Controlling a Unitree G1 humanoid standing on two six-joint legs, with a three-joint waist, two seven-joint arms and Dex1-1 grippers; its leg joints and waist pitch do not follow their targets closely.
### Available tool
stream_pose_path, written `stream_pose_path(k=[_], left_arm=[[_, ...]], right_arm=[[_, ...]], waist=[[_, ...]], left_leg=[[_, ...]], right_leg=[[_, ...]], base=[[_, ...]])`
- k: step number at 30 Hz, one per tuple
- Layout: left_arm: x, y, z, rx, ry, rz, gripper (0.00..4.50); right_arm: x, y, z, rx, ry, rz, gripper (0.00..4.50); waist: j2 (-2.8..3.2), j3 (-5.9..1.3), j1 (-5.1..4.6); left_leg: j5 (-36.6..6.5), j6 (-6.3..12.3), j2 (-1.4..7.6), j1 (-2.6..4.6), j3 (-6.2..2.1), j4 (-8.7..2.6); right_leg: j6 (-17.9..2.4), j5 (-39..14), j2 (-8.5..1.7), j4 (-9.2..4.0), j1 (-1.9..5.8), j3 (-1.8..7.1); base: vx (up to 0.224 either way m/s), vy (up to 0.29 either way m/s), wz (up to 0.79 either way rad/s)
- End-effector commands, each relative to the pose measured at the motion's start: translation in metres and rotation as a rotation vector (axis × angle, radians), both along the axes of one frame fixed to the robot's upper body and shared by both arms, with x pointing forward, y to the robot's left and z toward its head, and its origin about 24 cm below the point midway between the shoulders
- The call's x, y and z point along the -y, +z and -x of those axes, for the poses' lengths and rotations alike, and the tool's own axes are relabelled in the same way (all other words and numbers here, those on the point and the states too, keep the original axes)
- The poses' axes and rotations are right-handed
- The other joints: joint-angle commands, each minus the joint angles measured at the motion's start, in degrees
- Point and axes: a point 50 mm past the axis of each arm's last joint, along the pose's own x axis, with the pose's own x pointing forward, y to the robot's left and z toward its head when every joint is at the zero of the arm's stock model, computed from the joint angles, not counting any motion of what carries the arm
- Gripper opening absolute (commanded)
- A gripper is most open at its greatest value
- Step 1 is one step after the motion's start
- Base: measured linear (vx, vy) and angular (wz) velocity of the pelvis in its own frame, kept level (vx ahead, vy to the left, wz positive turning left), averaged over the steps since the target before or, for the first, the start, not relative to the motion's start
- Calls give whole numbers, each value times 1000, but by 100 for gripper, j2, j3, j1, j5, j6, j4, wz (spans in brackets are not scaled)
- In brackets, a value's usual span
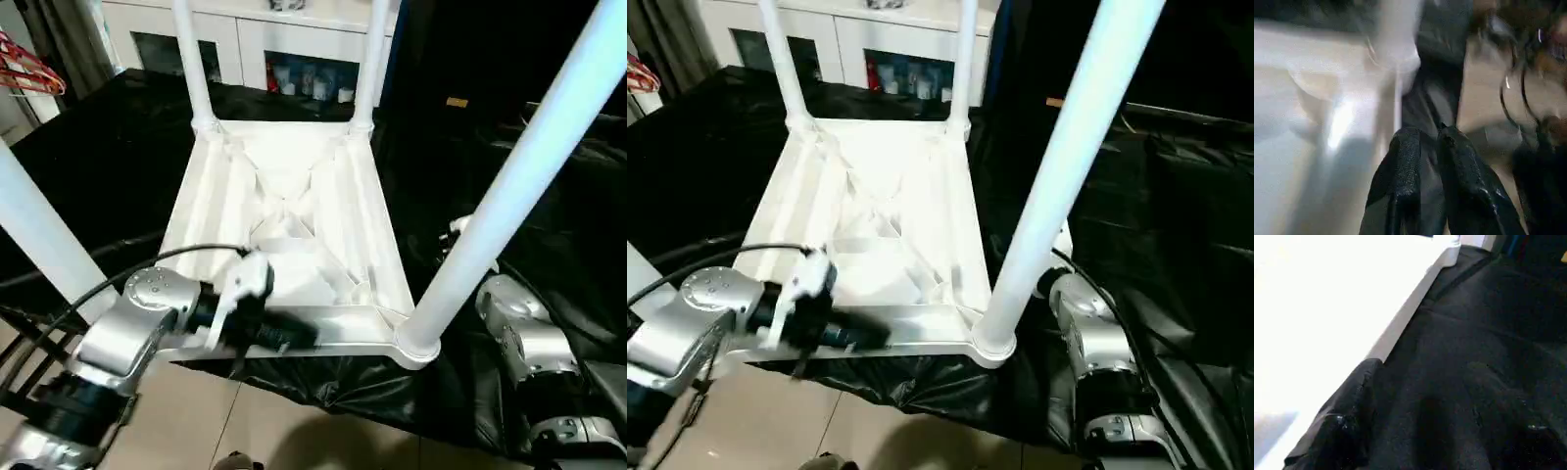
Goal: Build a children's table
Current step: Rotate leg to tighten
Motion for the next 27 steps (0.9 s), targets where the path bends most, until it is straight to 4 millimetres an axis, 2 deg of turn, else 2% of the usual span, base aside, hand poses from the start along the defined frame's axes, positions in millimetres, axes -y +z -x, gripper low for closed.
stream_pose_path(k=[1, 4, 8, 10, 12, 14, 16, 20, 23, 27], left_arm=[[-5, -9, 3, -8, -6, -82, 81], [-7, -10, 2, 1, 6, -113, 81], [-13, -7, 0, 43, 37, -181, 81], [-17, -5, -8, 115, 76, -215, 81], [-20, -4, -10, 136, 88, -229, 81], [-22, 0, -13, 158, 102, -226, 81], [-23, 1, -14, 169, 110, -223, 81], [-29, 5, -23, 247, 169, -234, 81], [-33, 3, -29, 294, 213, -251, 81], [-39, 1, -39, 368, 288, -269, 81]], right_arm=[[-1, 1, -1, 7, 15, 13, 293], [-5, 3, -2, 21, 38, 19, 293], [-13, 4, -2, 30, 83, 18, 293], [-19, 1, 1, 32, 118, 25, 293], [-24, 0, 3, 37, 146, 21, 293], [-36, 0, 10, 38, 231, -7, 293], [-39, 0, 12, 39, 260, -12, 293], [-50, 3, 23, 42, 387, -62, 293], [-53, 3, 28, 42, 438, -71, 293], [-56, 5, 33, 45, 470, -82, 293]], waist=[[-51, -359, 8], [-46, -373, -4], [-52, -361, -6], [-58, -337, -6], [-40, -321, -1], [-53, -301, 3], [-47, -303, 7], [-43, -319, 31], [-36, -328, 91], [-29, -336, 181]], left_leg=[[-465, 245, 223, 97, -99, -394], [-431, 219, 220, 99, -103, -385], [-522, 231, 215, 88, -108, -389], [-740, 163, 212, 104, -106, -399], [-996, 56, 216, 134, -112, -418], [-1204, -7, 225, 150, -121, -436], [-1276, -43, 232, 153, -139, -454], [-1245, -15, 234, 171, -131, -444], [-1137, 25, 231, 155, -129, -435], [-1150, -5, 237, 181, -123, -432]], right_leg=[[-1169, -220, -406, -360, 324, 345], [-1210, -63, -407, -350, 336, 345], [-1247, -126, -406, -349, 340, 350], [-1177, -484, -403, -397, 322, 366], [-1088, -904, -402, -437, 296, 375], [-988, -1228, -406, -473, 285, 389], [-925, -1402, -415, -483, 276, 391], [-970, -1197, -402, -468, 254, 404], [-1011, -960, -396, -442, 262, 401], [-995, -906, -399, -443, 240, 410]], base=[[0, 0, 0], [0, 0, 0], [0, 0, 0], [0, 0, 0], [0, 0, 0], [0, 0, 0], [0, 0, 0], [0, 0, 0], [0, 0, 0], [0, 0, 0]])
